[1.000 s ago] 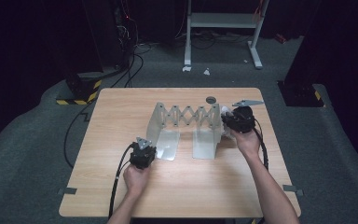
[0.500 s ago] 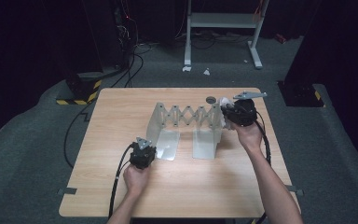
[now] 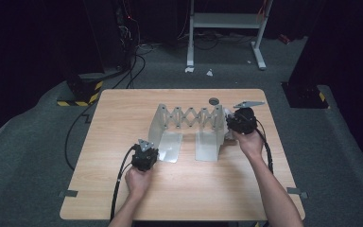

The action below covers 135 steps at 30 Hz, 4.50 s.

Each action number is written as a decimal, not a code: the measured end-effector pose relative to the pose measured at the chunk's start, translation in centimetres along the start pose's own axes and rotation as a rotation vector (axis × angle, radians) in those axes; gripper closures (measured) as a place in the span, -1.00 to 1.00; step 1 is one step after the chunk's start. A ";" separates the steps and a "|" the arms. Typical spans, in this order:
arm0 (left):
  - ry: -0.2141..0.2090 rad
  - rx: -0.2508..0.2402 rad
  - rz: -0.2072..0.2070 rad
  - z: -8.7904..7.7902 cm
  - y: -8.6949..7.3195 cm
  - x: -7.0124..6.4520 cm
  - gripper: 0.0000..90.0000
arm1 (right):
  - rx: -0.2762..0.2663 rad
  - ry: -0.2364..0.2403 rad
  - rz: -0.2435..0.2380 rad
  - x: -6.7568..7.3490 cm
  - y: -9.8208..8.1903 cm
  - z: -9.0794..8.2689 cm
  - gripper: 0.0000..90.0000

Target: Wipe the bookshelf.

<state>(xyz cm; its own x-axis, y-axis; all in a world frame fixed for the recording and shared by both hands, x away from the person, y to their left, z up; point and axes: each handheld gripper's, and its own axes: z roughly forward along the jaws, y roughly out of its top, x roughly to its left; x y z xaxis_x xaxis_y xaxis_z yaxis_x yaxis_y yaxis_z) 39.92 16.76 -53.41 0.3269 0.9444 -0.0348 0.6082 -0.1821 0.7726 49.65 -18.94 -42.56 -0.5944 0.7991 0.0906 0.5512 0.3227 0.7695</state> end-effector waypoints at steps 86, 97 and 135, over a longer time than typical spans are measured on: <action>0.013 -0.003 0.026 0.0 0.0 0.0 0.89 | 0.144 -0.017 -0.102 8.0 -8.5 4.7 0.97; 0.010 -0.003 0.014 0.0 0.0 0.1 0.90 | 0.164 -0.046 -0.074 7.4 -8.1 5.6 0.97; 0.010 0.003 0.019 -0.1 0.0 0.1 0.90 | 0.182 -0.097 -0.038 6.6 -7.5 6.0 0.97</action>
<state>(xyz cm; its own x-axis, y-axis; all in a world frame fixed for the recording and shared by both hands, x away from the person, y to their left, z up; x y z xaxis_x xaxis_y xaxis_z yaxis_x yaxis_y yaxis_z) 39.88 16.90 -53.40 0.3308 0.9436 -0.0136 0.6045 -0.2008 0.7709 45.09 -13.06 -51.48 -0.5623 0.8269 -0.0046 0.6311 0.4327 0.6437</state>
